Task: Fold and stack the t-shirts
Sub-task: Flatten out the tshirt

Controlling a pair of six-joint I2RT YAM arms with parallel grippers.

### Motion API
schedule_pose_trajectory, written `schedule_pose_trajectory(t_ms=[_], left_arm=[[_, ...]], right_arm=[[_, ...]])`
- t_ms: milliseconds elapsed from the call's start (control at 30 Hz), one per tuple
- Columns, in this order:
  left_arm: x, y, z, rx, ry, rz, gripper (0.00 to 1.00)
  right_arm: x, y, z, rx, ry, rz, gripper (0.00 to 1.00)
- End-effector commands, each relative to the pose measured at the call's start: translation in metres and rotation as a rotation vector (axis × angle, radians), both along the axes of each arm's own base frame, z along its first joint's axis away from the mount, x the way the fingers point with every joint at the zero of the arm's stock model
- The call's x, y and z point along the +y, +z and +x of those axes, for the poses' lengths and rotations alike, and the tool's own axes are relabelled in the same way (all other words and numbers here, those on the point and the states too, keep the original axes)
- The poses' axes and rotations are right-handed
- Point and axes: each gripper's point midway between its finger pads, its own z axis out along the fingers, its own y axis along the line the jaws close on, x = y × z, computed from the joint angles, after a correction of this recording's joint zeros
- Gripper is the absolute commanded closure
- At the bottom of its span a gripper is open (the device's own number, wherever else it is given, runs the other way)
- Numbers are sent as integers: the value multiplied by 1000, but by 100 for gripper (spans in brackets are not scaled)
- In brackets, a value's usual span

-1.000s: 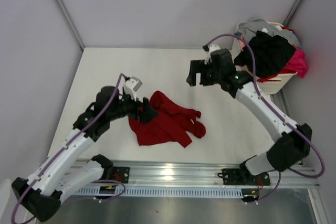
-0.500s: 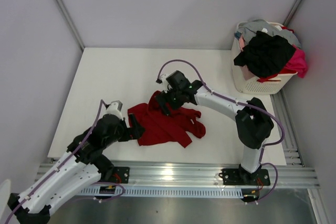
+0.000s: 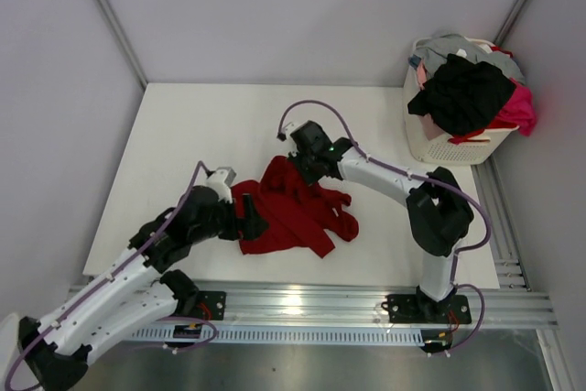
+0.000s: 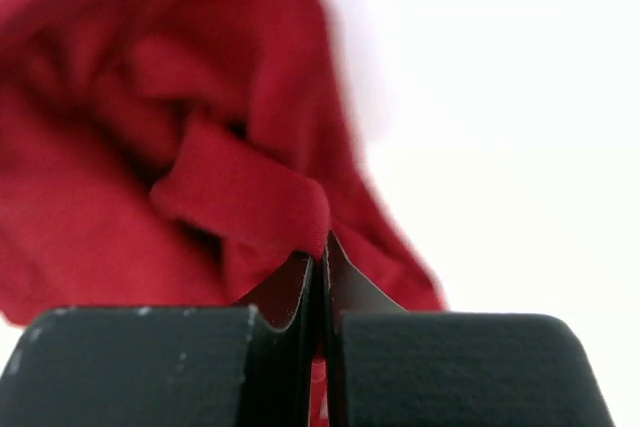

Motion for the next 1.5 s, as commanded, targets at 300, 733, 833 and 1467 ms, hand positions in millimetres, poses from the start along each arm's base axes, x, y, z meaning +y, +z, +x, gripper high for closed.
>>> schedule_pose_trajectory(t_ms=[300,733,833,1467], left_arm=[[-112,18,37,153,-184,2,19],[-169,-50,4,360,-238,-26,25],[-177,-65,-14,406,-250,-26,25],[-198,-129,-6,335,-183,-66,32]], right_arm=[[-119,44,96,-74,-445,236,100],[-232,13,90,-69,-741,186,100],[-234,21,91,-77,-731,201,100],[-209,48,79,-108,-665,304,100]])
